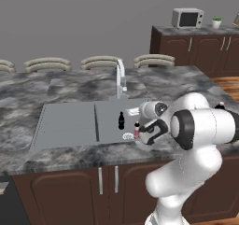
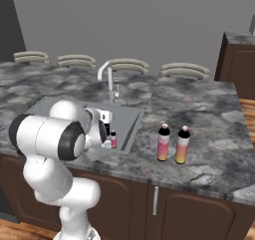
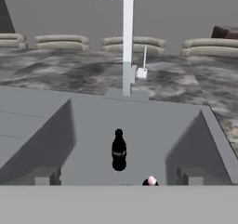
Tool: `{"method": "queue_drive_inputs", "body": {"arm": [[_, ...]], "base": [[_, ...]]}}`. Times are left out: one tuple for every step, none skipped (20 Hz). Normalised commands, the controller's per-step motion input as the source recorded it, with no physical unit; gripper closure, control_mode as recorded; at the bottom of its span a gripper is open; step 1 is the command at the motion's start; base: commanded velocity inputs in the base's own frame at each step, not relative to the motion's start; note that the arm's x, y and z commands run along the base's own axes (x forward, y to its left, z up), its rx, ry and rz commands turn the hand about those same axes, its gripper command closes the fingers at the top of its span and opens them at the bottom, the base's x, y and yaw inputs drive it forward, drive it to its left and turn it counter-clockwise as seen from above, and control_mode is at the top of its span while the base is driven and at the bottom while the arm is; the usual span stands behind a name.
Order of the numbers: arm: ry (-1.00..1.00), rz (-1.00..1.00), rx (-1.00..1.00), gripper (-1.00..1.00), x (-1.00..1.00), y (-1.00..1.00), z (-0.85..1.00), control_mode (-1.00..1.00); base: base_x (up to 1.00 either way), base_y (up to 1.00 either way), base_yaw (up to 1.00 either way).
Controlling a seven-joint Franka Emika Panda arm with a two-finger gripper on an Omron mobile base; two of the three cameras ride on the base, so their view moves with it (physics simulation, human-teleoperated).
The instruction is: Place the large bottle from the dining counter next to the other large bottle outside the sink, and place the small bottle from the dining counter next to the other small bottle inside the sink.
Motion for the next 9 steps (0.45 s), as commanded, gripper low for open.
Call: {"method": "queue_drive_inputs", "body": {"arm": [[0.00, 0.12, -0.05, -1.00, -0.26, -0.09, 0.34, -1.00], [0.00, 0.12, -0.07, -1.00, -0.27, -0.08, 0.36, -1.00], [0.00, 0.11, -0.06, -1.00, -0.27, -0.11, 0.33, -1.00], [0.00, 0.11, -0.07, -1.00, -0.26, -0.12, 0.36, -1.00], [0.00, 0.10, -0.08, -1.00, -0.30, -0.10, 0.42, -1.00], [0.00, 0.09, -0.04, -1.00, -0.21, -0.12, 0.41, -1.00], [0.00, 0.09, -0.03, -1.00, -0.24, -0.11, 0.41, -1.00], [0.00, 0.09, -0.05, -1.00, -0.24, -0.11, 0.37, -1.00], [0.00, 0.09, -0.06, -1.00, -0.25, -0.09, 0.45, -1.00]], "base": [[0.00, 0.00, 0.00], [0.00, 0.00, 0.00], [0.00, 0.00, 0.00], [0.00, 0.00, 0.00], [0.00, 0.00, 0.00], [0.00, 0.00, 0.00], [0.00, 0.00, 0.00], [0.00, 0.00, 0.00], [0.00, 0.00, 0.00]]}}
